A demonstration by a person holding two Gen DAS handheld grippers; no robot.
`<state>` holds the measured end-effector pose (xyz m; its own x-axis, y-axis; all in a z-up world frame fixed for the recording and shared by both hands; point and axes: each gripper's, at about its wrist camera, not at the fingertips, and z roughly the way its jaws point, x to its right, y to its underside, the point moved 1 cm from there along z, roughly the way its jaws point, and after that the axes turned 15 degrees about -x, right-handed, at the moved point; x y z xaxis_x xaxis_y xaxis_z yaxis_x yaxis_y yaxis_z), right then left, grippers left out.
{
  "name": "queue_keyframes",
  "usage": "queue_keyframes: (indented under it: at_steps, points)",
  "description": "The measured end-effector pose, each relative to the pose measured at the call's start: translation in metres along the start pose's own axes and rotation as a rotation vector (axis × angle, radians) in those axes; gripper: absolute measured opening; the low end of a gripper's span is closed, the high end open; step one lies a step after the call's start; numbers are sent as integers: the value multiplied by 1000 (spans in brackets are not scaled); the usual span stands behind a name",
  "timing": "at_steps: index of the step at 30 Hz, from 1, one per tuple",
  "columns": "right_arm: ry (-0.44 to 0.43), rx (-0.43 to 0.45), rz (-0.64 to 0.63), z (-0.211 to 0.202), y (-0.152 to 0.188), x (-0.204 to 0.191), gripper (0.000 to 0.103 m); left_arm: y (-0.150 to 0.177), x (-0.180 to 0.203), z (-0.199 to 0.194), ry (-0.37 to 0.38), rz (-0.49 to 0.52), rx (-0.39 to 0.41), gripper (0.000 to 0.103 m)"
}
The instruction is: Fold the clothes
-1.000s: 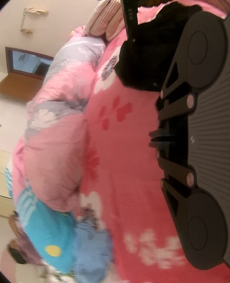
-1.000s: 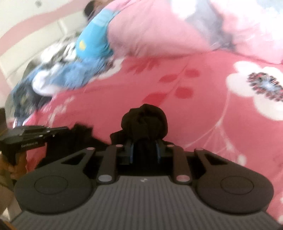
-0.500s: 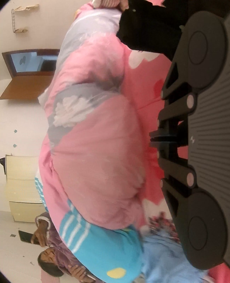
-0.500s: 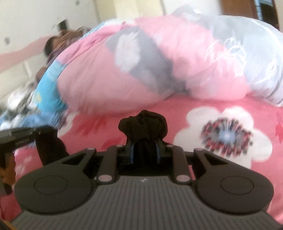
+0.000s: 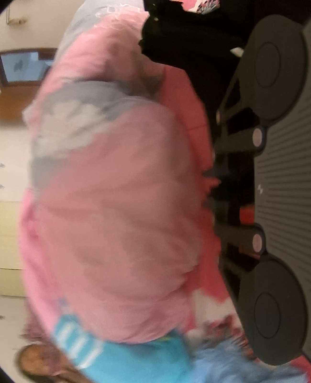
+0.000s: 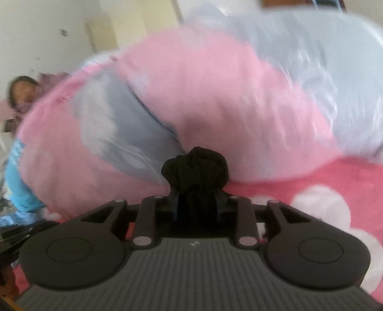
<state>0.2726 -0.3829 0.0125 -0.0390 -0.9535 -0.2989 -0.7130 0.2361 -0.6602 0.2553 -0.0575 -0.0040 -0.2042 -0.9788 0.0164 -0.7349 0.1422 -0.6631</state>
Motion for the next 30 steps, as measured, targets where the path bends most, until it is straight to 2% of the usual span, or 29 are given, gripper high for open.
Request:
queue_keyframes:
  at_steps: [1, 3, 8, 12, 15, 19, 23, 25, 27, 28, 30]
  points:
    - [14, -40, 26, 6, 0, 6, 35, 3, -2, 0, 8, -6, -15, 55]
    - [18, -93, 62, 10, 4, 16, 48, 8, -5, -6, 12, -7, -18, 62]
    - [-22, -117, 96, -24, 20, 32, 65, 14, -11, -36, 48, -25, -33, 71]
    - [-80, -138, 120, -72, 44, 41, 70, 20, -6, -68, 113, -18, -68, 72]
    - [-125, -179, 109, -106, 77, 40, 71, 32, 0, -83, 187, -31, -142, 72]
    - [-152, -218, 104, -141, 126, 33, 71, 54, 14, -81, 274, -62, -236, 71]
    - [-151, -178, 125, -167, 172, 29, 71, 76, 31, -65, 307, -90, -299, 60]
    - [-145, -163, 128, -168, 183, 32, 71, 83, 36, -55, 323, -124, -336, 53]
    - [-144, -157, 131, -166, 191, 35, 69, 88, 39, -48, 321, -155, -360, 38]
    - [-144, -154, 133, -165, 196, 36, 69, 88, 39, -49, 312, -161, -352, 35]
    - [-143, -148, 136, -164, 204, 39, 60, 87, 38, -52, 294, -174, -335, 23]
